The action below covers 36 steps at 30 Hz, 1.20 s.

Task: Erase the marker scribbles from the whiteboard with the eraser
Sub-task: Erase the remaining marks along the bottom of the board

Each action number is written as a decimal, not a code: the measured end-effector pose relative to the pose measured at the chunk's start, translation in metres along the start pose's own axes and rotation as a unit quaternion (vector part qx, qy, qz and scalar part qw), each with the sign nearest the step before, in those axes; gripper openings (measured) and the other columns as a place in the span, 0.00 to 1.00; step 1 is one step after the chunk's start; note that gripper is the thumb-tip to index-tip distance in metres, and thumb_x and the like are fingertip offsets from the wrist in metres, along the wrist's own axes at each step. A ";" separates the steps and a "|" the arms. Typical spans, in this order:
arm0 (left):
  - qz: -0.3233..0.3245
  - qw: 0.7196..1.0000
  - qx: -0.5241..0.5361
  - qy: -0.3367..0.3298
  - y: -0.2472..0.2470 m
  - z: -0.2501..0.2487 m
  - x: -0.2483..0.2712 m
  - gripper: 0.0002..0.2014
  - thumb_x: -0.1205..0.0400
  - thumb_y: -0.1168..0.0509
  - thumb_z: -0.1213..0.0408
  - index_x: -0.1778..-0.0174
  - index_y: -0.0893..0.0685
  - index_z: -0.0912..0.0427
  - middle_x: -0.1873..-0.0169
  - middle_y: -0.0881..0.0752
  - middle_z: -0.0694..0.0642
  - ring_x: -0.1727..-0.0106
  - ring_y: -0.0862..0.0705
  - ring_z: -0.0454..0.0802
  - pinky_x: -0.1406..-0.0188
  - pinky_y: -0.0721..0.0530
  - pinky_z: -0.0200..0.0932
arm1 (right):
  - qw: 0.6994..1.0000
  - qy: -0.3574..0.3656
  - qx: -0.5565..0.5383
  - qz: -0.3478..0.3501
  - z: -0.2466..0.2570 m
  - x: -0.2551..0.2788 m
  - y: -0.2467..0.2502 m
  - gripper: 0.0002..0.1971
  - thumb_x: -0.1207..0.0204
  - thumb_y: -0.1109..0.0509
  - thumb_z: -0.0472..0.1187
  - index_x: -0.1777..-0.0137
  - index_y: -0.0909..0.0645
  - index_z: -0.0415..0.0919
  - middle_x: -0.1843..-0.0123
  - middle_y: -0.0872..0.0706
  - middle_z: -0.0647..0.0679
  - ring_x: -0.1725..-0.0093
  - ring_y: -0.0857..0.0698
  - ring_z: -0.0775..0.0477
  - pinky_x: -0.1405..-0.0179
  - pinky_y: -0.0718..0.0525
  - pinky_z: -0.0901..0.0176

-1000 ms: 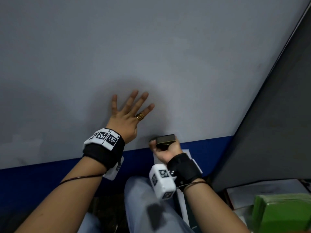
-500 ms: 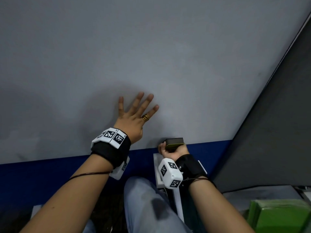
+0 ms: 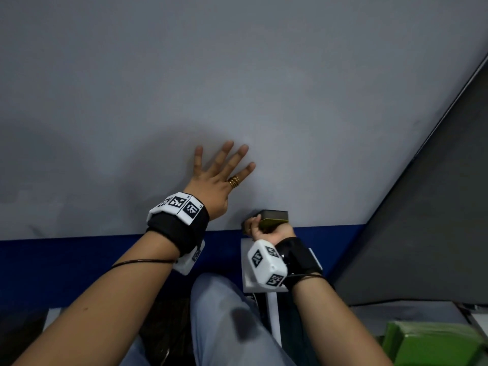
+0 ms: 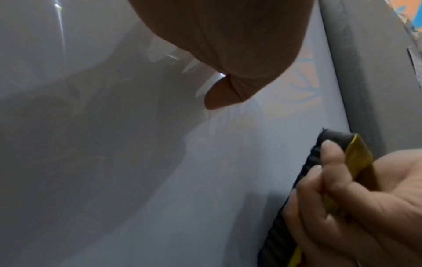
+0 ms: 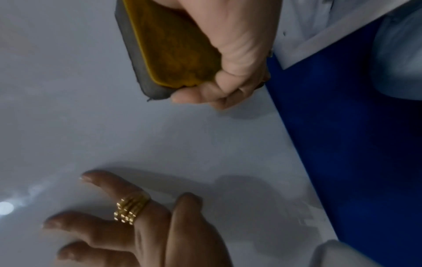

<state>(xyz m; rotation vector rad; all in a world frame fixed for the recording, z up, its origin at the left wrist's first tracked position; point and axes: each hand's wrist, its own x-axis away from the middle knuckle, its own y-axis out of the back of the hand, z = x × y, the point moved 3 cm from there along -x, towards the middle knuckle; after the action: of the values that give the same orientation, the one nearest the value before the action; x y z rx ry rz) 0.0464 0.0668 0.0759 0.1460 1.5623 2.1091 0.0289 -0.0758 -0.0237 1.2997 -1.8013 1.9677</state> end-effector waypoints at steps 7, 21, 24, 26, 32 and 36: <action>0.003 1.000 0.020 0.000 0.004 -0.002 0.004 0.48 0.24 0.44 0.70 0.28 0.78 0.40 0.34 0.89 0.47 0.36 0.92 0.51 0.46 0.89 0.69 | 0.998 0.039 0.014 0.039 0.044 0.029 0.013 0.11 0.32 0.43 0.39 0.56 0.26 0.32 0.59 0.26 0.37 0.62 0.29 0.40 0.89 0.20 0.55; 0.002 0.999 0.015 -0.046 0.001 0.008 0.006 0.48 0.24 0.44 0.72 0.28 0.77 0.37 0.32 0.87 0.45 0.35 0.92 0.49 0.42 0.88 0.65 | 0.895 0.074 0.440 -0.003 -0.006 0.047 0.000 0.09 0.26 0.37 0.47 0.58 0.24 0.40 0.66 0.23 0.41 0.74 0.22 0.45 0.78 0.21 0.63; -0.022 0.999 0.017 -0.041 -0.003 0.007 0.004 0.49 0.26 0.42 0.73 0.26 0.74 0.38 0.32 0.87 0.46 0.34 0.91 0.49 0.43 0.89 0.65 | 0.723 0.348 0.595 -0.039 0.029 0.082 -0.003 0.04 0.20 0.35 0.44 0.51 0.19 0.46 0.63 0.18 0.52 0.65 0.20 0.53 0.70 0.23 0.63; -0.034 0.998 0.012 -0.045 -0.007 0.005 0.003 0.51 0.26 0.41 0.73 0.25 0.74 0.39 0.31 0.87 0.45 0.32 0.90 0.50 0.41 0.88 0.66 | 0.524 0.521 0.673 -0.015 0.044 0.097 -0.006 0.19 0.23 0.29 0.40 0.32 0.24 0.50 0.54 0.17 0.53 0.57 0.19 0.54 0.61 0.21 0.66; -0.166 0.983 0.030 -0.069 -0.014 0.013 0.005 0.54 0.42 0.34 0.76 0.19 0.48 0.52 0.19 0.50 0.49 0.18 0.67 0.47 0.26 0.65 0.65 | -0.078 0.764 0.640 -0.007 0.055 0.094 -0.006 0.33 0.36 0.31 0.43 0.27 0.30 0.47 0.41 0.25 0.48 0.47 0.27 0.41 0.52 0.27 0.48; -0.171 0.982 0.019 -0.073 -0.014 0.014 0.006 0.53 0.39 0.35 0.74 0.18 0.52 0.50 0.19 0.51 0.48 0.19 0.67 0.46 0.26 0.68 0.63 | -0.147 0.837 0.527 -0.012 0.068 0.086 -0.033 0.31 0.32 0.30 0.36 0.27 0.31 0.48 0.42 0.30 0.43 0.45 0.29 0.39 0.44 0.30 0.47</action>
<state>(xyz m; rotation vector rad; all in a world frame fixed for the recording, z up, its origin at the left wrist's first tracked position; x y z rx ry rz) 0.0510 0.0841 0.0667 0.0395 1.4282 1.7625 0.0304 -0.1619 0.0511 -1.5182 1.3890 1.5770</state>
